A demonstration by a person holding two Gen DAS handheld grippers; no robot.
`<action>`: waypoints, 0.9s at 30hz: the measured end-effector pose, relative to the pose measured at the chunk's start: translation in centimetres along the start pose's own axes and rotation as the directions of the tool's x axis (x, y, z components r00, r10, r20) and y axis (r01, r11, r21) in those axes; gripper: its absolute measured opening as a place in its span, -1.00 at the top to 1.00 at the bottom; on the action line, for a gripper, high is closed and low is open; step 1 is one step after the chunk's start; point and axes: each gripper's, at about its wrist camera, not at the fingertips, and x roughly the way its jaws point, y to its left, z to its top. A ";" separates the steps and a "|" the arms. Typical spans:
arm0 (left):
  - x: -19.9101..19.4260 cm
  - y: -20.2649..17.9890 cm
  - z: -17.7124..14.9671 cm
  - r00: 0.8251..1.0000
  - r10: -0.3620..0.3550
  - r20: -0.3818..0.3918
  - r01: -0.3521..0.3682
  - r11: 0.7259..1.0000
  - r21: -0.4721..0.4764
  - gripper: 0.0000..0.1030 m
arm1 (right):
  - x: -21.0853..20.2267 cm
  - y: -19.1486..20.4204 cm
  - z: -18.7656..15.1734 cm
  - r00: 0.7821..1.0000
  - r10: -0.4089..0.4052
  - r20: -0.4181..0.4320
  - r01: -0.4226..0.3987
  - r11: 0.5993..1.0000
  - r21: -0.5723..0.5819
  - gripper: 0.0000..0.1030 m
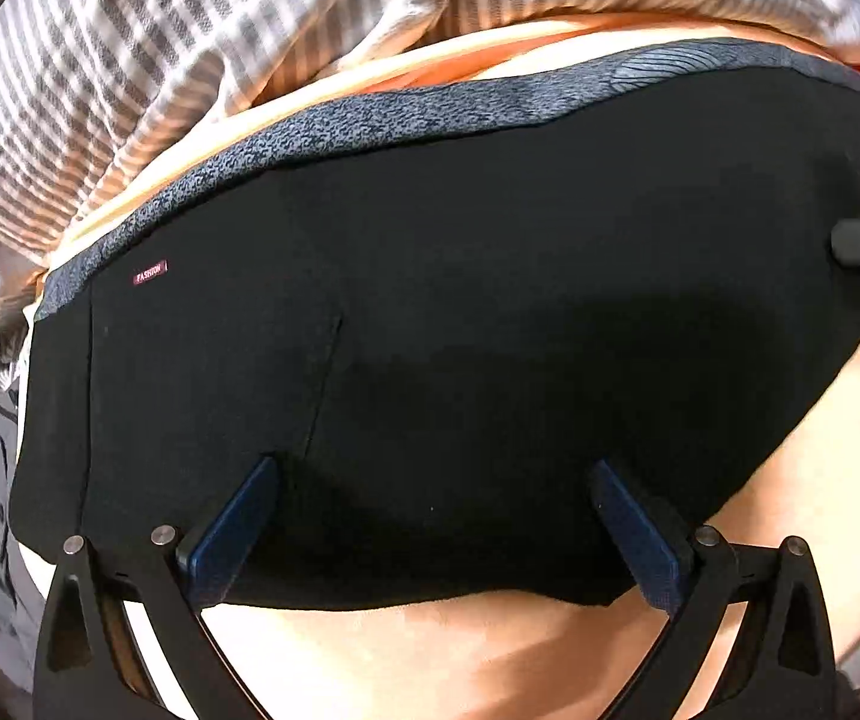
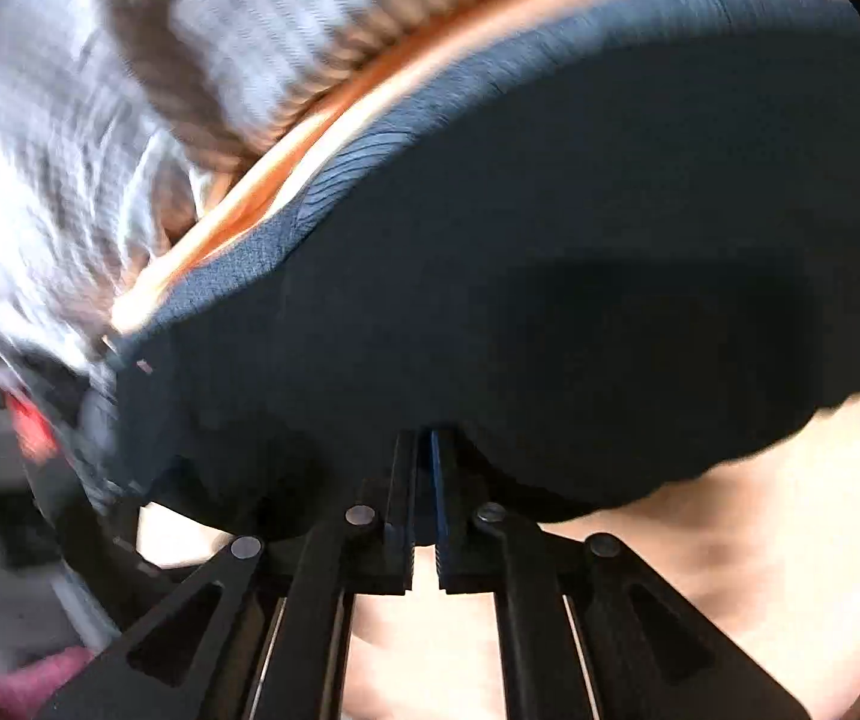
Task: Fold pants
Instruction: 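Move the open right gripper along the black trousers to the leg ends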
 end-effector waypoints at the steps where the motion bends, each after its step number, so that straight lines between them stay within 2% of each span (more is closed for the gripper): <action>1: 0.0 0.1 0.0 1.000 -0.008 -0.007 0.008 1.000 -0.006 -1.00 | -0.1 -0.6 -0.1 1.000 0.028 0.000 -0.028 0.999 0.042 0.91; 5: -0.1 -0.1 0.5 0.999 -0.013 -0.050 0.013 1.000 -0.016 -1.00 | -1.0 -0.5 -0.7 0.999 0.034 -0.009 -0.033 0.998 0.058 0.88; 7: -0.2 -0.2 0.7 0.998 -0.006 -0.062 0.005 1.000 -0.017 -1.00 | -1.6 -0.1 -1.1 0.999 0.034 -0.033 -0.032 0.998 0.045 0.70; 8: -0.2 -0.3 0.8 0.998 -0.003 -0.067 0.002 1.000 -0.020 -1.00 | -2.1 -0.1 -1.4 0.999 0.034 -0.042 -0.033 0.999 0.037 0.47; 9: -0.2 -0.2 0.9 0.997 0.001 -0.072 -0.003 1.000 -0.021 -1.00 | -2.5 0.1 -1.7 0.999 0.028 -0.047 -0.026 0.999 0.029 0.08; 11: 0.2 -0.1 1.1 0.997 0.010 -0.079 -0.012 1.000 -0.019 -1.00 | -4.1 0.0 -2.5 0.998 -0.042 -0.039 0.041 0.999 -0.014 -0.26; 15: 1.7 0.0 2.3 0.995 0.028 -0.099 -0.030 0.999 -0.017 -1.00 | -6.6 -1.6 -3.6 0.994 -0.107 -0.014 0.106 0.994 -0.029 -0.30; 22: 2.5 -0.9 2.7 0.993 0.063 -0.103 -0.065 0.998 -0.017 -1.00 | -9.9 -6.9 -4.6 0.994 -0.109 0.011 0.107 0.987 0.122 -0.31; 27: 1.9 -1.5 4.2 0.980 0.092 -0.179 -0.101 0.994 -0.042 -1.00 | -12.5 -9.9 -5.3 0.993 -0.117 0.029 0.110 0.977 0.182 -0.31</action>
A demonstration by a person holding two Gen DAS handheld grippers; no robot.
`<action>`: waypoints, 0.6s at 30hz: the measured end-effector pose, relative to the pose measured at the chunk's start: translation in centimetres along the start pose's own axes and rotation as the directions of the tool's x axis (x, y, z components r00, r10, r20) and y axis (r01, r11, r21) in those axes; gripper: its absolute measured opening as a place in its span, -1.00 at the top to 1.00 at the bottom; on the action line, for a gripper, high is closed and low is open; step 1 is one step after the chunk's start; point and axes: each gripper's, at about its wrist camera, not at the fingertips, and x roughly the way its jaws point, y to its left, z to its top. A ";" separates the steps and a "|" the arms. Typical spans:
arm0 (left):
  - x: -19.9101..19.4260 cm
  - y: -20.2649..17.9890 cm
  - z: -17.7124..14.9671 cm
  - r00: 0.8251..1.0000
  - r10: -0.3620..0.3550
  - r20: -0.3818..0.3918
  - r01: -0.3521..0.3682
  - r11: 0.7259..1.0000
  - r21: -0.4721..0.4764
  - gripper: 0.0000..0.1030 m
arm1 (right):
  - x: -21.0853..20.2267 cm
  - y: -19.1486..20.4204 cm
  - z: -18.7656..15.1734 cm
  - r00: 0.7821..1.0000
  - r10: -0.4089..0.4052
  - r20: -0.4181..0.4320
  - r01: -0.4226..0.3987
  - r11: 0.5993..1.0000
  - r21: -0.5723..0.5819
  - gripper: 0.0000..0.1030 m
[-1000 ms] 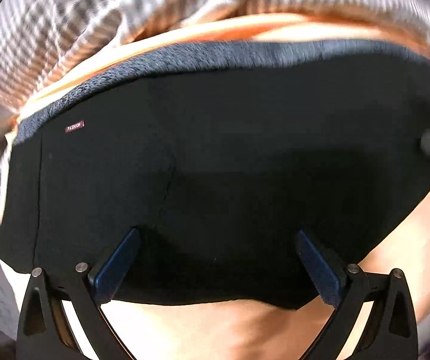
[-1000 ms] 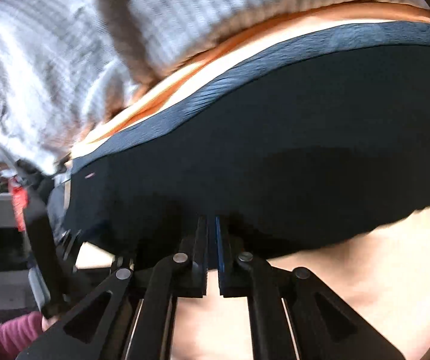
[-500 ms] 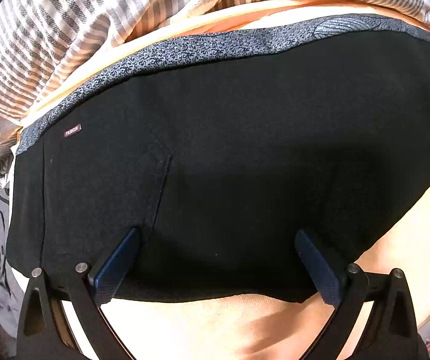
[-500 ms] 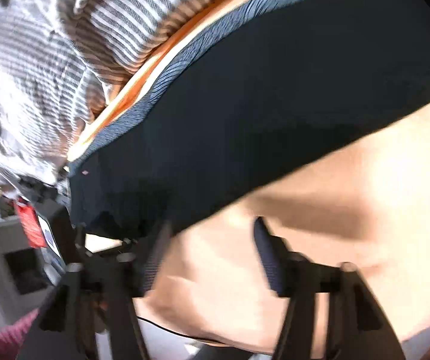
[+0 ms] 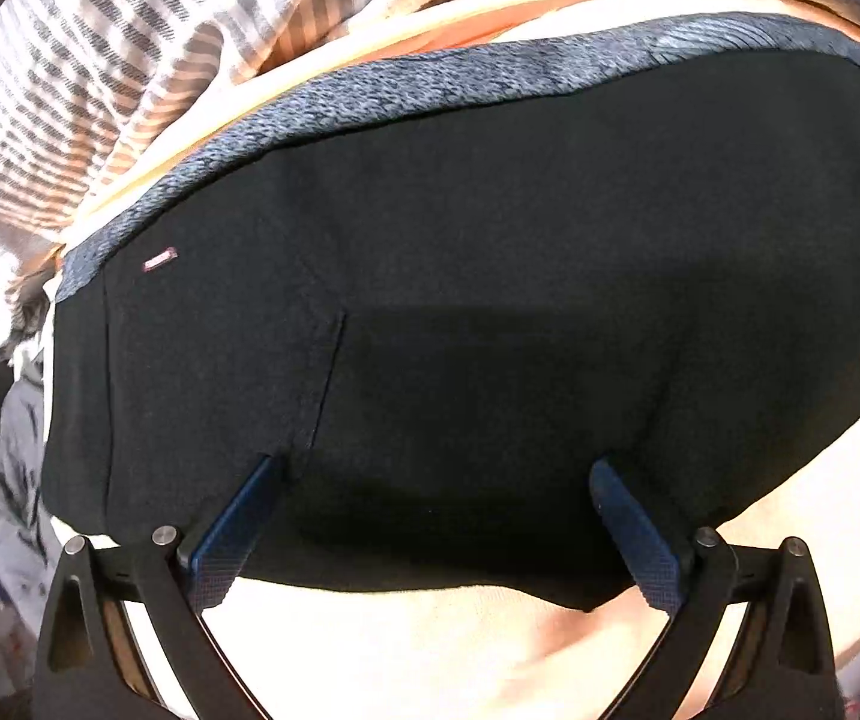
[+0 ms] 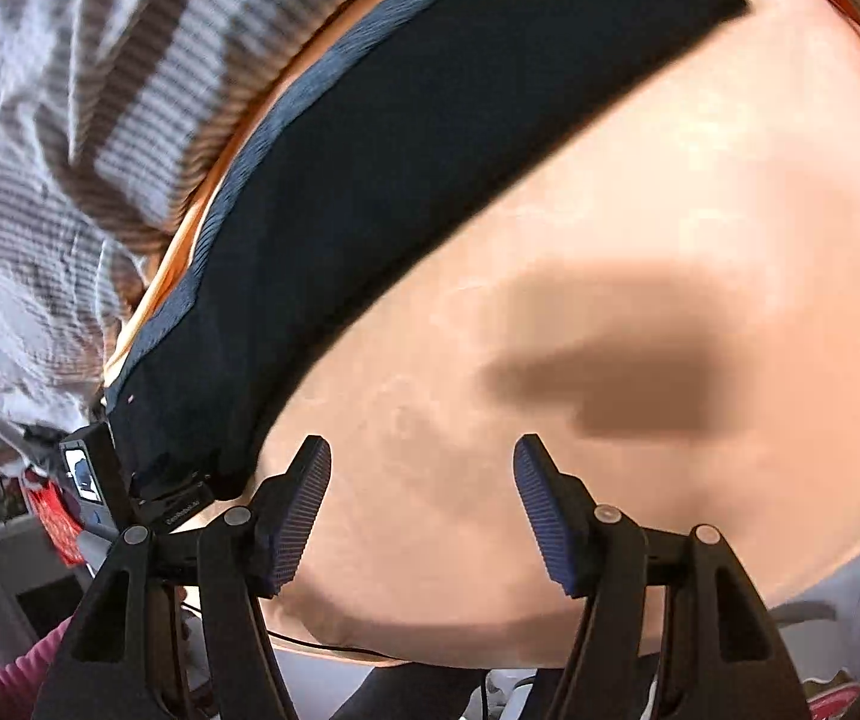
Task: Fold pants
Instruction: 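Move the open right gripper along the black trousers to the leg ends, then close the right gripper on the trouser leg ends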
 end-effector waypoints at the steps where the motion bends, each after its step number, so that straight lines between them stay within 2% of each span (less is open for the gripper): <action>1: -0.5 -0.1 0.3 1.000 -0.010 0.003 0.010 1.000 -0.014 -1.00 | -0.3 -0.4 0.1 1.000 -0.002 0.003 0.002 1.000 0.007 -0.31; 5: -2.7 -2.2 1.5 0.999 -0.037 0.032 0.037 0.999 -0.014 -1.00 | -1.6 -2.2 1.0 0.999 -0.013 0.040 0.012 0.999 0.036 -0.31; 11: -6.0 -7.9 4.3 0.990 -0.113 0.086 0.111 0.993 0.028 -1.00 | -3.8 -4.4 3.9 0.993 -0.029 0.114 0.021 0.997 0.074 -0.28; 14: -6.9 -10.7 6.0 0.984 -0.145 0.101 0.144 0.989 0.023 -1.00 | -4.9 -4.7 5.9 0.988 -0.054 0.142 0.048 0.998 0.041 0.18; 18: -8.3 -13.6 7.4 0.977 -0.179 0.118 0.180 0.984 0.005 -1.00 | -5.9 -4.8 8.2 0.981 -0.090 0.172 0.091 0.996 0.005 0.18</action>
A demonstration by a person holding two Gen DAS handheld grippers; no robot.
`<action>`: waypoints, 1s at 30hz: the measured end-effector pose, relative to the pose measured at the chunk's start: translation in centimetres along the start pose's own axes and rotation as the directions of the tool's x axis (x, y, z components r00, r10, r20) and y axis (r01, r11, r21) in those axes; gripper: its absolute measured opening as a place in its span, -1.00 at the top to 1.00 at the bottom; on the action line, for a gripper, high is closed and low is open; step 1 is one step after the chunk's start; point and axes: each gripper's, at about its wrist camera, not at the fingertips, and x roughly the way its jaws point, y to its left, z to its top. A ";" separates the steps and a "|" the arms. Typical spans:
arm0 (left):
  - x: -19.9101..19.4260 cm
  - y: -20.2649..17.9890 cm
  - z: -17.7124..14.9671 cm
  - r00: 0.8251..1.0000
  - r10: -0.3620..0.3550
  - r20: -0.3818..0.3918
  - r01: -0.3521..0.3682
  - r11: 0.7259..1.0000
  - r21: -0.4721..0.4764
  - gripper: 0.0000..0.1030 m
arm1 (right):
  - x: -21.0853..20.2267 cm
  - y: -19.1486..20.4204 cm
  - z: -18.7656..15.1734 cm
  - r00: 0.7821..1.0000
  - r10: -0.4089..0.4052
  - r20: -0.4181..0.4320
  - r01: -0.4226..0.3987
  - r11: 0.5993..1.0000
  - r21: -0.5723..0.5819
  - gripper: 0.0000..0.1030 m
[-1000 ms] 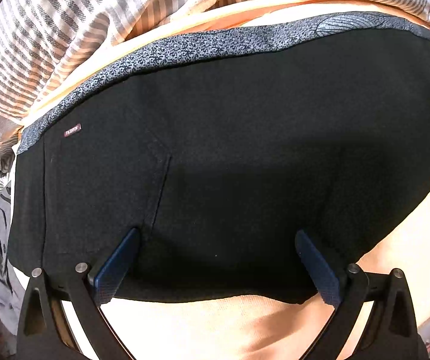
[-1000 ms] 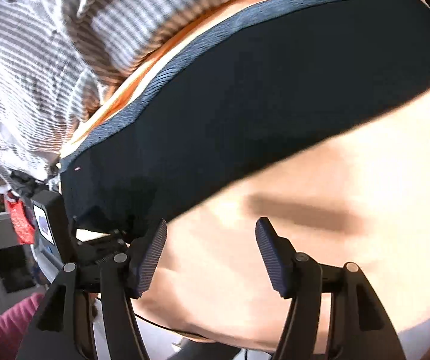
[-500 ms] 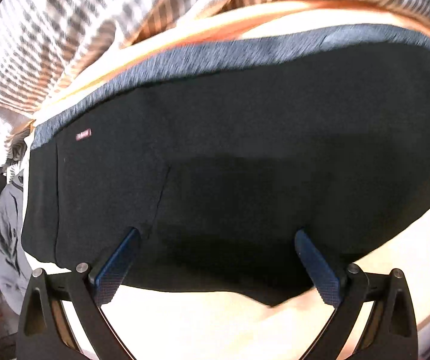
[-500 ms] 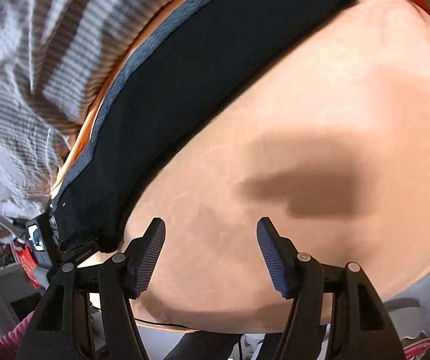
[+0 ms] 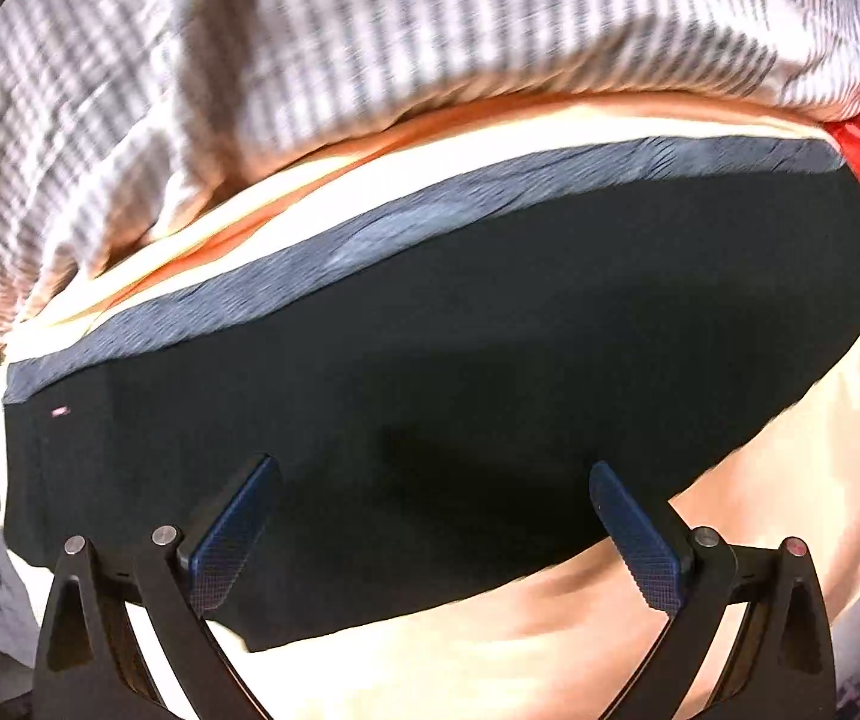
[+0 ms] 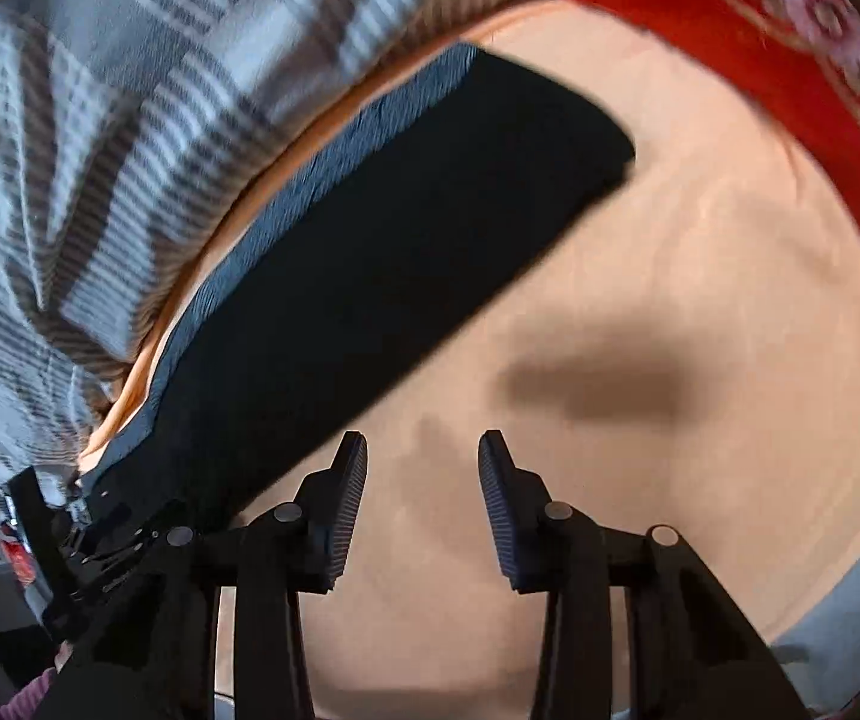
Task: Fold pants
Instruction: 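Close the right gripper on the trouser leg ends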
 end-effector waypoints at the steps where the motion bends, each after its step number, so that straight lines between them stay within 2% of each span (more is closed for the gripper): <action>1: 0.0 -0.7 0.5 1.000 -0.005 0.004 0.005 1.000 -0.006 -1.00 | 0.0 -0.1 0.8 1.000 -0.007 0.006 0.007 1.000 -0.006 0.18; 6: 0.5 -3.6 2.2 1.000 -0.029 -0.007 0.028 0.998 -0.064 -1.00 | 0.2 -1.1 4.8 0.998 -0.047 0.036 0.048 0.999 -0.015 0.18; 11: 1.5 -5.8 3.1 0.999 -0.007 -0.040 0.003 0.995 -0.097 -1.00 | 0.8 -1.9 7.8 0.998 -0.057 0.040 0.058 0.998 -0.026 0.17; 15: 2.9 -6.2 3.7 0.998 -0.001 -0.056 -0.005 0.993 -0.115 -1.00 | 2.1 -2.5 9.4 0.996 -0.079 0.033 0.081 0.995 -0.064 0.17; 17: 3.4 -7.1 3.8 0.998 0.007 -0.070 -0.015 0.993 -0.117 -1.00 | 2.9 -3.4 9.9 0.998 -0.065 0.009 0.065 0.996 -0.058 0.18; 22: 4.2 -8.2 3.9 0.996 0.029 -0.080 -0.038 0.993 -0.115 -1.00 | 2.8 -4.1 9.9 0.999 -0.030 0.016 0.032 0.995 -0.090 0.17; 23: 4.7 -7.2 3.6 0.996 0.033 -0.082 -0.042 0.992 -0.117 -1.00 | 2.8 -4.2 9.9 1.000 -0.027 0.013 0.028 0.995 -0.100 0.16; 30: 4.0 -8.3 4.2 0.994 0.058 -0.088 -0.066 0.993 -0.093 -1.00 | 2.5 -5.2 9.9 1.000 0.019 0.013 -0.017 0.995 -0.097 0.15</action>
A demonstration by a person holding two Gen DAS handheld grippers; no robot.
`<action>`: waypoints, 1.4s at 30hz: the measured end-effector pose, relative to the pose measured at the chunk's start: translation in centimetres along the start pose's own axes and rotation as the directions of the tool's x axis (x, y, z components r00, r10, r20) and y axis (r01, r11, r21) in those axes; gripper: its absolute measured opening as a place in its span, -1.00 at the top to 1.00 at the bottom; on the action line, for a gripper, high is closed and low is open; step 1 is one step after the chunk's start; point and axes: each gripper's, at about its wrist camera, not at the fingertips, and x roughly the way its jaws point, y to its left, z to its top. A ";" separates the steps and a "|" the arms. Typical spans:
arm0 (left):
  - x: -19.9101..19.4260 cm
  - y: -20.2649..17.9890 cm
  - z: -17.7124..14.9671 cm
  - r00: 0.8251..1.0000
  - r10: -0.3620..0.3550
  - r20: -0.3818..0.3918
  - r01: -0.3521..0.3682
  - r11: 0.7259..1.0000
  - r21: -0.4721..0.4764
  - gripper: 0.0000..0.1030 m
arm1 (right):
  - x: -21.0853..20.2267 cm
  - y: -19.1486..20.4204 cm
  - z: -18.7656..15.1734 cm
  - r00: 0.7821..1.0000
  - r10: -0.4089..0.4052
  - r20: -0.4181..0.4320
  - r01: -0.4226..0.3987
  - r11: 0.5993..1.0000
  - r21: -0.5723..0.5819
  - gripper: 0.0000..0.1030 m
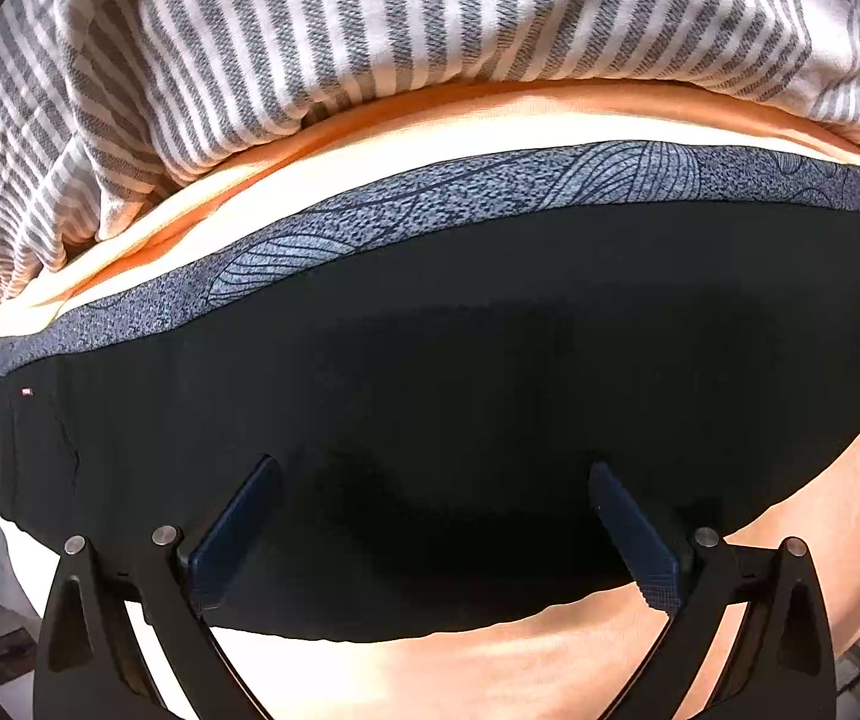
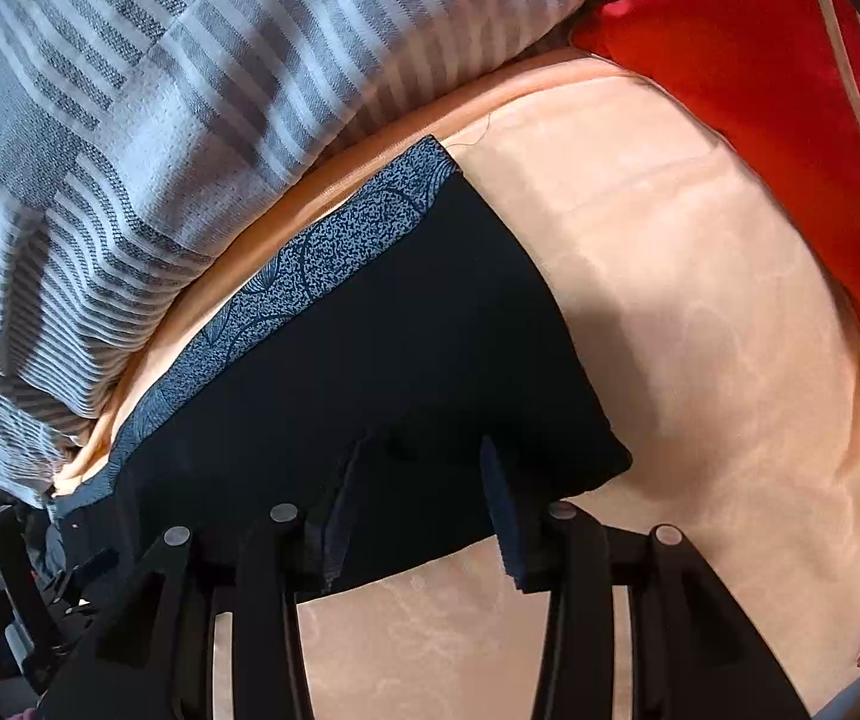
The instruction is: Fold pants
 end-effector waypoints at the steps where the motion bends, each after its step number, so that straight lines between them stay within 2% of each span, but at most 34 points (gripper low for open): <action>1: 0.0 -0.2 0.0 1.000 0.004 -0.001 -0.004 1.000 0.002 -1.00 | 0.0 -0.2 -0.1 1.000 0.007 0.003 -0.007 1.000 0.003 0.14; 8: -0.3 -1.9 0.6 1.000 0.019 -0.002 -0.019 1.000 0.008 -1.00 | -0.1 -0.9 0.3 0.999 0.045 0.011 -0.045 0.999 -0.002 0.08; 14: -2.3 -3.7 1.1 1.000 0.000 0.020 0.000 1.000 0.013 -1.00 | -0.7 -1.6 0.3 0.993 0.114 0.007 -0.114 0.991 0.063 0.06; 17: -3.3 -5.1 1.8 0.998 -0.014 0.053 0.012 1.000 0.028 -1.00 | -1.8 -3.0 -0.7 0.973 0.230 0.027 -0.231 0.964 0.134 0.05; 19: -3.5 -6.0 2.4 0.997 -0.019 0.070 0.017 0.999 0.032 -1.00 | -2.2 -3.9 -1.7 0.961 0.273 0.035 -0.276 0.949 0.152 0.03; 25: -3.1 -8.3 4.0 0.997 -0.025 0.076 0.024 1.000 0.014 -1.00 | -1.5 -7.4 -4.9 0.925 0.363 0.109 -0.379 0.892 0.247 0.00; 28: -2.7 -9.3 4.3 0.997 -0.019 0.074 0.017 0.999 0.033 -1.00 | -0.4 -8.3 -5.4 0.891 0.417 0.182 -0.453 0.843 0.289 0.00; 32: -2.3 -10.3 4.7 0.997 -0.001 0.080 -0.004 0.998 0.057 -1.00 | 0.6 -8.1 -4.9 0.840 0.465 0.280 -0.537 0.788 0.302 0.00; 37: -3.0 -11.1 5.3 0.996 -0.001 0.092 -0.001 1.000 0.030 -1.00 | 1.5 -7.4 -3.1 0.817 0.483 0.314 -0.567 0.769 0.295 0.00; 42: -4.8 -11.0 7.0 0.985 0.036 0.171 -0.030 0.999 -0.039 -1.00 | 2.4 -7.0 -1.4 0.790 0.522 0.321 -0.610 0.724 0.322 -0.03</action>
